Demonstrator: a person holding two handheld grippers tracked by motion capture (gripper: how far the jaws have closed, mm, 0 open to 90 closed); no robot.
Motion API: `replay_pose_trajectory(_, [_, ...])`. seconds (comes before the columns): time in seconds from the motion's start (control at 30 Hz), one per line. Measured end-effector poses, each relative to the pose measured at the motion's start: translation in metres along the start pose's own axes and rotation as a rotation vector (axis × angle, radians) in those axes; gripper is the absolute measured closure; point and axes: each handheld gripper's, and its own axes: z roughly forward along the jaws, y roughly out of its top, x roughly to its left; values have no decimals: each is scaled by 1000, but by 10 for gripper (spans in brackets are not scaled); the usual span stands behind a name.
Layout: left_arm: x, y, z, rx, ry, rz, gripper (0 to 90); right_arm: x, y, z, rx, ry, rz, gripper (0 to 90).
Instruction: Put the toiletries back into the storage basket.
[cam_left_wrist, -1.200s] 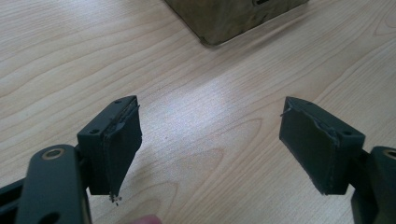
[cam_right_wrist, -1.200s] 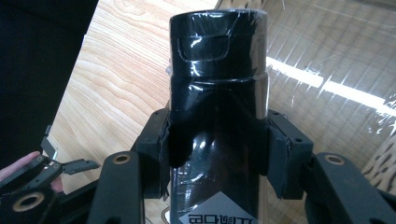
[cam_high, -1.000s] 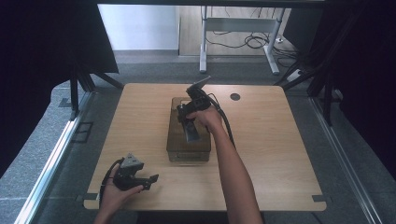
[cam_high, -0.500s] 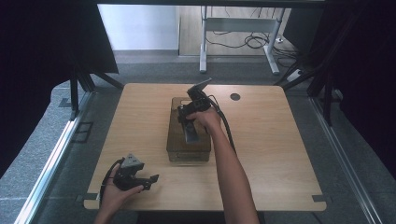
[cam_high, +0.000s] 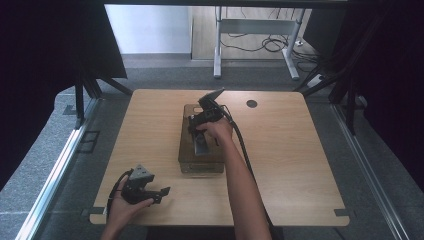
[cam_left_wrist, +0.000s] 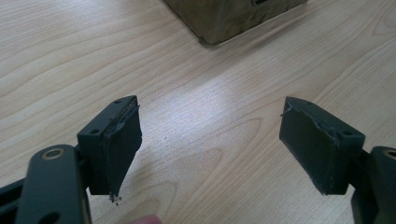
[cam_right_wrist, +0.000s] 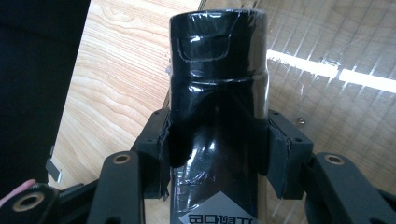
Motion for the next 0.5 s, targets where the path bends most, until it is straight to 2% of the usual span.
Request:
replay_pose_trajectory(0.27, [-1, 1, 0, -1, -5, 3, 212, 1, -4, 12, -9, 8, 39, 487])
replay_pose_trajectory(0.5, [-1, 1, -2, -4, -6, 2, 212, -2, -8, 25, -8, 16, 92, 487])
